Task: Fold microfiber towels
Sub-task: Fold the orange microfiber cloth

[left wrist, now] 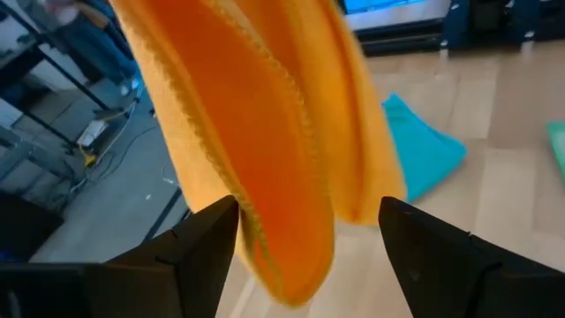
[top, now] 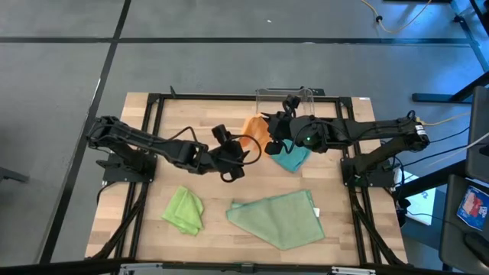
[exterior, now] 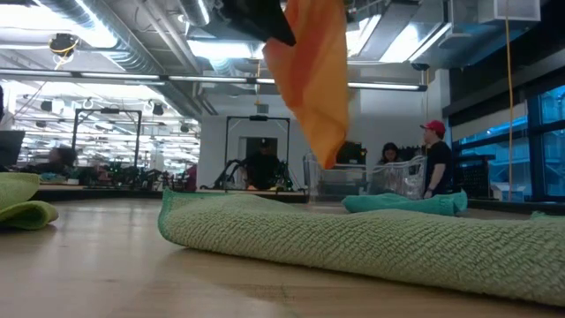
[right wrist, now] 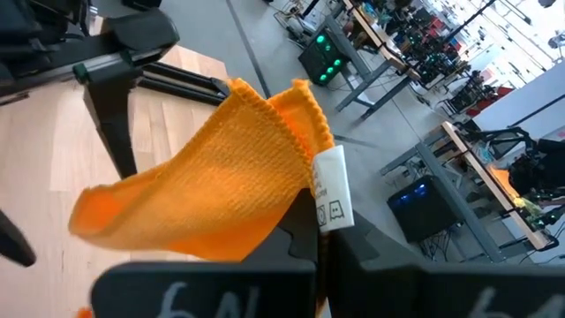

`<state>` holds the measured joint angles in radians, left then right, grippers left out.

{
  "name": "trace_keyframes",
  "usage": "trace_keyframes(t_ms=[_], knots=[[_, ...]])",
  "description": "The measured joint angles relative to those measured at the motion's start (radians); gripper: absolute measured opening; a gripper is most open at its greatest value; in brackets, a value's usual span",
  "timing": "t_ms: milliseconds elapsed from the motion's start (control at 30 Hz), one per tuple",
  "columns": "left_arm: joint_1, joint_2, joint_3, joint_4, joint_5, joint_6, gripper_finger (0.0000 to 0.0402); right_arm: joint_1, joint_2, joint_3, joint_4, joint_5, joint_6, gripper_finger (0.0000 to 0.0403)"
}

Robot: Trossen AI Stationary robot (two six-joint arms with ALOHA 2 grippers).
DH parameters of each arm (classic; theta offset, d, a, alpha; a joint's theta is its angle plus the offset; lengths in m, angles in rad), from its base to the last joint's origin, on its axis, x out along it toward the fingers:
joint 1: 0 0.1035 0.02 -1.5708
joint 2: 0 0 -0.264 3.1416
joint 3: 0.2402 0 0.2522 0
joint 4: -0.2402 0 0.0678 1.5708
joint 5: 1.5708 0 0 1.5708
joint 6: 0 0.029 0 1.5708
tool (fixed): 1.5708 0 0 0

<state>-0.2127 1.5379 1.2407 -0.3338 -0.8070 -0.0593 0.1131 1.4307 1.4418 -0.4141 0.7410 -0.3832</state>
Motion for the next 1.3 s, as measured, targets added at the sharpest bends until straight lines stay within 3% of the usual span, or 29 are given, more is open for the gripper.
trace_keyframes(t_ms=[267,500,800,933,1100,1300], knots=[[0.013,0.0,0.0,0.006,0.006,0.015,0.0262,0.0,0.0,0.0,-0.008,0.0,0.0,0.0002],[0.032,0.024,0.0,0.005,0.118,-0.015,0.0261,0.0,-0.001,0.0,0.008,0.0,-0.005,0.0002],[0.036,0.047,-0.001,0.009,-0.058,-0.01,0.0261,0.0,-0.002,0.0,0.008,0.0,-0.005,0.0002],[0.047,0.046,0.0,0.005,-0.066,0.015,0.0257,0.0,-0.003,0.0,0.007,-0.01,-0.005,0.0002],[0.056,0.046,0.0,0.004,-0.074,0.017,0.0212,0.0,-0.003,0.0,-0.019,-0.024,-0.004,0.0002],[0.056,0.046,0.0,-0.056,-0.074,-0.001,0.0113,0.0,-0.003,0.0,-0.042,-0.024,-0.004,0.0003]])
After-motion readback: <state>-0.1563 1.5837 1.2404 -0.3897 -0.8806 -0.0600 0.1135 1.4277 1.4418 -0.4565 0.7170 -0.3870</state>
